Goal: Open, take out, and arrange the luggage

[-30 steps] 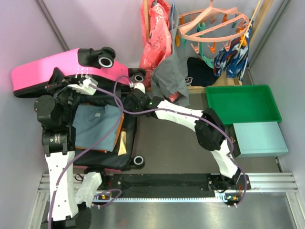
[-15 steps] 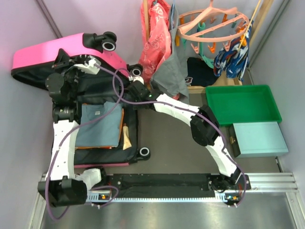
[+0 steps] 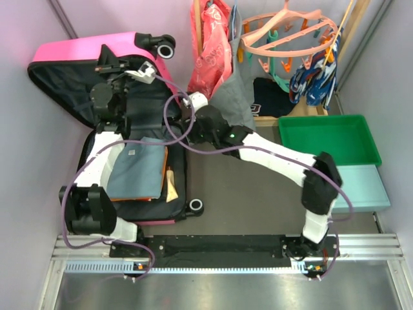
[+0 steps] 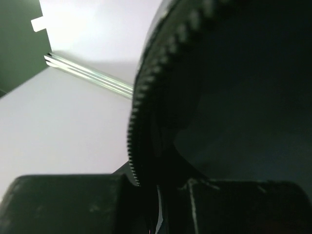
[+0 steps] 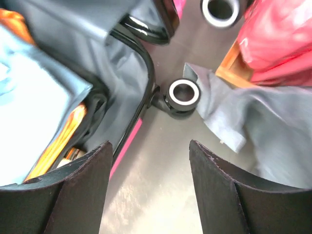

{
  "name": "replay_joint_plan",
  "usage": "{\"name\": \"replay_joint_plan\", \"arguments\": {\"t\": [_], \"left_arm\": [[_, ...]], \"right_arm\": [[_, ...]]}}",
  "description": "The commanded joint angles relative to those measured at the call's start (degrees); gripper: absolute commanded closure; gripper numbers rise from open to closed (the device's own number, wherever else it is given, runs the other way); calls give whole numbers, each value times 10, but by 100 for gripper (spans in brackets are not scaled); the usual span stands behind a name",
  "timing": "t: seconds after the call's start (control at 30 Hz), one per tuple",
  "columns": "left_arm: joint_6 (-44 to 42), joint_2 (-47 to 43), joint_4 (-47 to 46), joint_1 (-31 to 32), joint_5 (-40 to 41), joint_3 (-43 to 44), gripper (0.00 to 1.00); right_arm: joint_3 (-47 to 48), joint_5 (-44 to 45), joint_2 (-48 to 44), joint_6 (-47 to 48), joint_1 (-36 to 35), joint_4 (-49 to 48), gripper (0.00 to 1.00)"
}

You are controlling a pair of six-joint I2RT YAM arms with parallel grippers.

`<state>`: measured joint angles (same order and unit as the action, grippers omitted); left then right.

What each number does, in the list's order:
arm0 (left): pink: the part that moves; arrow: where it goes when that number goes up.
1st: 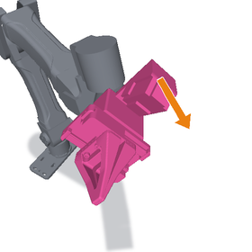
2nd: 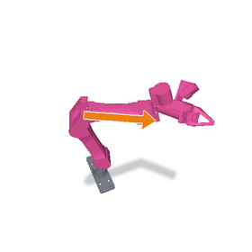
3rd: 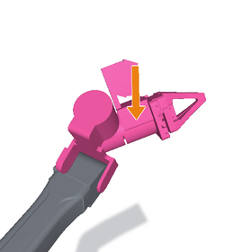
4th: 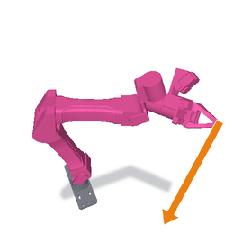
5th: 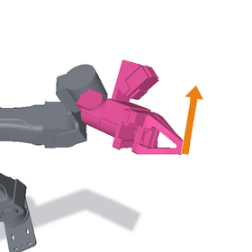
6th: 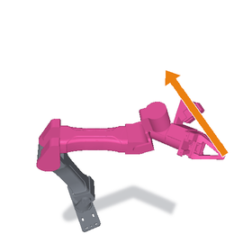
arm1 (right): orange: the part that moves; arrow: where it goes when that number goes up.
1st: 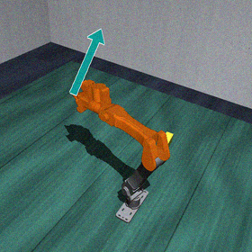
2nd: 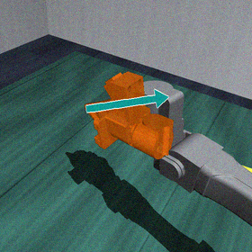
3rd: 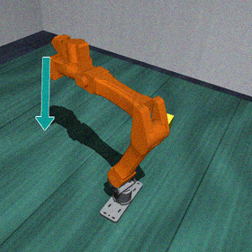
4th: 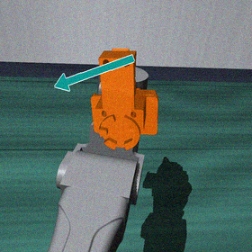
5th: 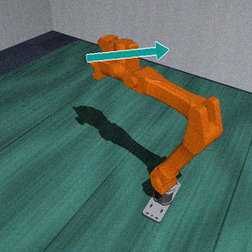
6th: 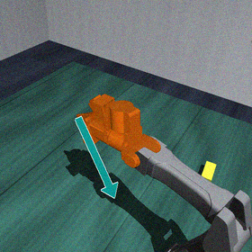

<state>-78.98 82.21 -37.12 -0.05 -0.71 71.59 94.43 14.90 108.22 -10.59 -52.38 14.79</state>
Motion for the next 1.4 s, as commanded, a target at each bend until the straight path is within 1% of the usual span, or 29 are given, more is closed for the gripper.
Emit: {"name": "replay_joint_plan", "arguments": {"t": [0.0, 0.07, 0.1, 0.13, 0.2, 0.27, 0.3, 0.37, 0.43, 0.5, 0.6, 0.63, 0.7, 0.73, 0.77, 0.8, 0.83, 0.87, 0.97, 1.0, 1.03, 1.17, 1.27, 1.33, 1.37], "left_arm": [[-91, 50, -73, 44, 62, 9, 100], [-128, 79, -88, 66, 82, 16, 100], [-156, 92, -98, 72, 101, 22, 100], [-172, 119, -121, 79, 111, 26, 100], [-215, 150, -159, 81, 129, 42, 100], [-245, 196, -214, 84, 148, 57, 100], [-275, 210, -225, 87, 160, 76, 100], [-297, 244, -244, 90, 180, 91, 100], [-320, 266, -228, 95, 207, 112, 100], [-335, 285, -242, 102, 214, 122, 100], [-355, 311, -251, 110, 237, 142, 99], [-361, 319, -252, 112, 243, 148, 88], [-376, 339, -263, 112, 254, 166, 71], [-380, 344, -269, 112, 257, 173, 59], [-381, 349, -276, 112, 259, 178, 45], [-381, 352, -280, 113, 265, 185, 39], [-381, 351, -279, 113, 270, 186, 35], [-381, 349, -275, 113, 274, 186, 25], [-377, 329, -274, 113, 280, 162, 18], [-377, 314, -274, 113, 280, 144, 14], [-377, 307, -273, 113, 280, 134, 13], [-365, 270, -273, 114, 292, 94, 12], [-344, 231, -261, 117, 301, 57, 12], [-327, 202, -237, 123, 310, 36, 12], [-303, 192, -226, 125, 324, 30, 12]], "right_arm": [[-71, -7, -114, 83, -59, -45, 36], [-108, -2, -138, 140, -87, -48, 36], [-118, 3, -143, 158, -117, -47, 36], [-126, 24, -146, 186, -131, -43, 36], [-139, 45, -148, 202, -155, -32, 35], [-142, 59, -147, 202, -176, -15, 35], [-144, 58, -149, 200, -179, -12, 35], [-155, 62, -156, 189, -185, -16, 35], [-172, 64, -171, 182, -185, -26, 35], [-182, 64, -182, 181, -185, -41, 35], [-191, 72, -193, 182, -185, -37, 34], [-189, 73, -193, 182, -185, -33, 34], [-188, 75, -194, 182, -185, -23, 34], [-190, 74, -195, 181, -185, -23, 34], [-192, 73, -199, 180, -185, -22, 34], [-194, 73, -201, 179, -185, -22, 34], [-198, 77, -204, 176, -186, -26, 34], [-200, 78, -209, 174, -185, -27, 34], [-203, 79, -215, 171, -185, -29, 33], [-202, 79, -217, 167, -186, -28, 33], [-201, 79, -220, 166, -185, -27, 33], [-201, 87, -236, 154, -185, -16, 32], [-198, 121, -255, 140, -185, 1, 31], [-196, 160, -270, 130, -182, 30, 28], [-194, 173, -274, 123, -172, 45, 27]]}}
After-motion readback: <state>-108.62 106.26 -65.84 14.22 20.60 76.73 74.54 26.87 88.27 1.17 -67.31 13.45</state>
